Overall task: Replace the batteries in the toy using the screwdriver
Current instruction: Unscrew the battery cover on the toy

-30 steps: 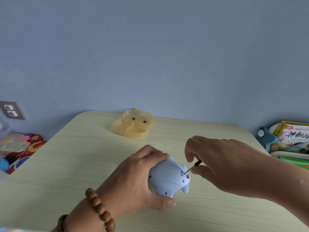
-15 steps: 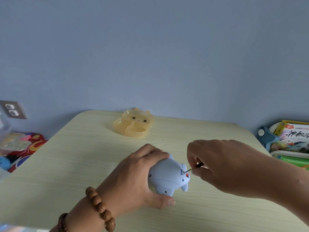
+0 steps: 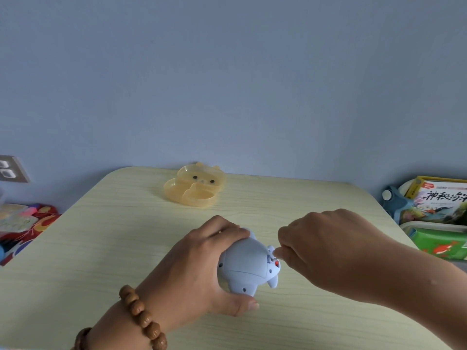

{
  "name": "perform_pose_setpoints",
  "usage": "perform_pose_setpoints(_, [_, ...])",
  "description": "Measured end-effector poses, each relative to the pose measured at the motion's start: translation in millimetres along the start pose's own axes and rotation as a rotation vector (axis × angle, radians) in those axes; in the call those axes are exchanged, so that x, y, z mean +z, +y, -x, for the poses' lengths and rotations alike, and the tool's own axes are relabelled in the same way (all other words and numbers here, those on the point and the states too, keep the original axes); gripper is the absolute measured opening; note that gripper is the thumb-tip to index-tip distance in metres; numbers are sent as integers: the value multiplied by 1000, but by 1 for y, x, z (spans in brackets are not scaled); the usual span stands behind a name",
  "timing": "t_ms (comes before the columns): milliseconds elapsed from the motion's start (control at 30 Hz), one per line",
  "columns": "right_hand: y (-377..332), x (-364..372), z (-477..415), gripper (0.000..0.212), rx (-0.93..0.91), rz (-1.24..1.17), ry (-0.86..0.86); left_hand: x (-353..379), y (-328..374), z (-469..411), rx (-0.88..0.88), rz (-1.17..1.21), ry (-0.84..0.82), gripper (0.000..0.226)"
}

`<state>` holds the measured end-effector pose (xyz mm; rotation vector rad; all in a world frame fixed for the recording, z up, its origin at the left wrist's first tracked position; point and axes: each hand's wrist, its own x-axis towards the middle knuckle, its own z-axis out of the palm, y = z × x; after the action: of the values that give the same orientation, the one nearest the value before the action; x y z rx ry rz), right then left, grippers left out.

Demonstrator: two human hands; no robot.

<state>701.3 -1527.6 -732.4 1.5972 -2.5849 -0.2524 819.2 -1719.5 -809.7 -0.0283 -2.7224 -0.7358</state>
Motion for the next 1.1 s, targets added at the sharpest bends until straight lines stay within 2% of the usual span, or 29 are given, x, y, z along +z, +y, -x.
perform_pose_setpoints(100, [6, -4, 8, 40, 155, -152, 25, -1, -1, 1, -3, -2, 0, 90])
perform_pose_setpoints(233, [17, 19, 20, 21, 403, -468, 226, -1, 0, 1, -11, 7, 0, 89])
perform_pose_setpoints(300, [16, 42, 23, 22, 545, -546, 299, -1, 1, 1, -8, 12, -2, 90])
perform_pose_setpoints(433, [10, 74, 27, 22, 735, -554, 381, 0, -2, 2, 3, 4, 4, 90])
perform_pose_setpoints(667, [-9, 88, 19, 15, 838, -530, 331, 0, -1, 3, -12, 11, 17, 88])
perform_pose_setpoints(933, [-17, 86, 21, 19, 761, -438, 382, -1, -2, 4, -14, 8, 14, 89])
perform_pose_setpoints(1033, [-16, 71, 27, 31, 500, -567, 560, -2, 1, 3, -24, 3, 1, 93])
perform_pose_setpoints(1100, [-20, 60, 26, 56, 264, -759, 420, -3, 2, 1, -25, -12, -9, 92])
